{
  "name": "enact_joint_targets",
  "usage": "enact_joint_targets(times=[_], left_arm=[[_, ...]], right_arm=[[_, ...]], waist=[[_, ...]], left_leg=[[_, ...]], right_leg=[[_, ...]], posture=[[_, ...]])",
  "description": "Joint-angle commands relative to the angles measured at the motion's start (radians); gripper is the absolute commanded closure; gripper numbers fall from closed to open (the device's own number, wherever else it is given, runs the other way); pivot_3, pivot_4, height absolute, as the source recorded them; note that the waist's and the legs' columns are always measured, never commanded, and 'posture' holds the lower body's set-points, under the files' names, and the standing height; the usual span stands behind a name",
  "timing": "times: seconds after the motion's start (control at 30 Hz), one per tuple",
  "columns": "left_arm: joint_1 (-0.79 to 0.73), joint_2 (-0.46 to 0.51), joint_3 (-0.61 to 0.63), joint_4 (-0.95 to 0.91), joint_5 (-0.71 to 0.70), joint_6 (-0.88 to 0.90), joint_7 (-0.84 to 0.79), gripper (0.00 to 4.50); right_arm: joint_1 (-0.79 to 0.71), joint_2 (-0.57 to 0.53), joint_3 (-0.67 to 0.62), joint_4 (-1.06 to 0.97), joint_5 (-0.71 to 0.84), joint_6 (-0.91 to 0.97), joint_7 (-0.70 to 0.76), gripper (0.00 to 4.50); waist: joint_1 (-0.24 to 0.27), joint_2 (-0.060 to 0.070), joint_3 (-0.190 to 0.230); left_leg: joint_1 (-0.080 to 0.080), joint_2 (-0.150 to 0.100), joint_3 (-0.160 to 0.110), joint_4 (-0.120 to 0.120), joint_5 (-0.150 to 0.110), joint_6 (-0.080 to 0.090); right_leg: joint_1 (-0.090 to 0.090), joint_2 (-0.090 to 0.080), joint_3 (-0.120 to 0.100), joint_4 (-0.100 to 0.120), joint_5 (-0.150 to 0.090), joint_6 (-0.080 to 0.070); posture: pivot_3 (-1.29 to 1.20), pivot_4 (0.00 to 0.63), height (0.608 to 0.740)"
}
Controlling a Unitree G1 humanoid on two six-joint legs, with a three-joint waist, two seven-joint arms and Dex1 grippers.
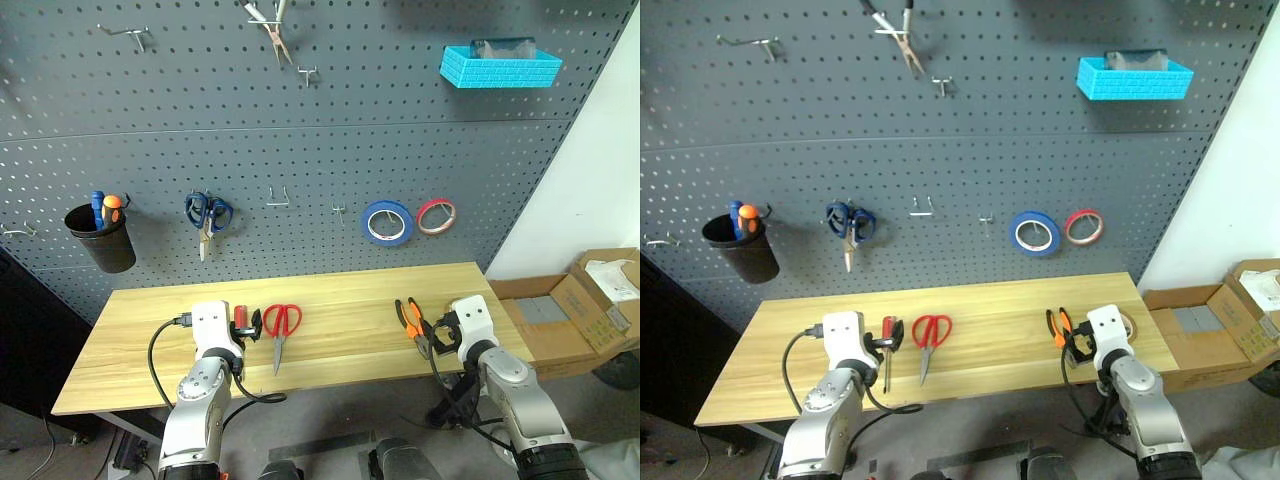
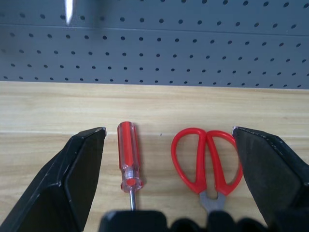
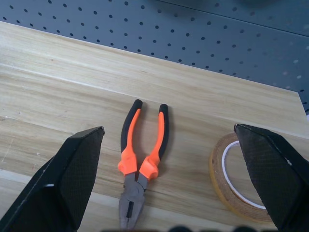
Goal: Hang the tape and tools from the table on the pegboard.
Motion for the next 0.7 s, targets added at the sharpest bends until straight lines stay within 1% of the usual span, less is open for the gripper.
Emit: enact_joint_targets(times=[0.03, 0.17, 0.3, 0.4, 0.53, 0.6, 0.7], left_arm=[[-0.006, 0.030, -0.023, -0.051, 0.014, -0.023, -0.030, 0.01], [-0.058, 0.088, -0.125, -0.044, 0.039, -0.053, -0.143, 0.01], [-0.185, 0.141, -0.282, 0.018, 0.056, -0.125, -0.349, 0.01], [-0.286, 0.156, -0.377, 0.106, 0.083, -0.194, -0.464, 0.01], [-0.459, 0.114, -0.486, 0.294, 0.120, -0.313, -0.588, 0.01], [-0.517, 0.086, -0.506, 0.371, 0.116, -0.353, -0.636, 0.01], [-0.577, 0.060, -0.519, 0.469, 0.121, -0.404, -0.683, 0.01]], right_arm=[[-0.048, -0.027, -0.016, 0.029, -0.009, -0.030, 0.013, 0.00], [-0.120, -0.074, -0.018, 0.146, -0.020, -0.037, 0.041, 0.00], [-0.204, -0.114, -0.051, 0.235, 0.016, -0.011, 0.080, 0.00], [-0.249, -0.136, -0.064, 0.282, 0.027, 0.001, 0.103, 0.00], [-0.311, -0.162, -0.089, 0.348, 0.039, 0.019, 0.125, 0.00], [-0.330, -0.164, -0.093, 0.363, 0.049, 0.035, 0.133, 0.00], [-0.346, -0.161, -0.092, 0.373, 0.057, 0.067, 0.148, 0.00]], waist=[[-0.001, -0.001, 0.004], [-0.003, -0.003, 0.025], [-0.002, -0.003, 0.051], [-0.007, -0.002, 0.065], [-0.024, -0.002, 0.086], [-0.028, -0.002, 0.098], [-0.037, -0.001, 0.111]], left_leg=[[0.000, 0.000, 0.000, 0.000, 0.000, 0.000], [0.000, 0.000, 0.000, 0.000, 0.000, -0.001], [-0.001, -0.001, 0.000, 0.001, 0.000, 0.000], [-0.002, -0.001, 0.002, 0.001, 0.001, 0.002], [-0.004, -0.001, 0.002, -0.001, -0.001, 0.006], [-0.006, -0.001, 0.002, 0.000, -0.002, 0.006], [-0.012, -0.001, 0.003, 0.000, -0.003, 0.009]], right_leg=[[0.000, 0.000, 0.000, 0.000, 0.000, 0.000], [0.000, 0.000, 0.000, 0.000, 0.000, 0.000], [0.000, -0.001, 0.000, 0.000, 0.000, 0.000], [0.000, 0.000, 0.001, 0.000, 0.000, 0.000], [-0.001, 0.001, 0.004, 0.001, -0.003, 0.002], [-0.002, 0.001, 0.005, 0.001, -0.004, 0.003], [-0.005, 0.001, 0.006, 0.001, -0.002, 0.010]], posture=[[-0.11, 0.067, 0.740], [-0.12, 0.092, 0.740], [-0.15, 0.133, 0.740], [-0.17, 0.156, 0.740], [-0.21, 0.188, 0.740], [-0.22, 0.197, 0.740], [-0.23, 0.215, 0.740]])
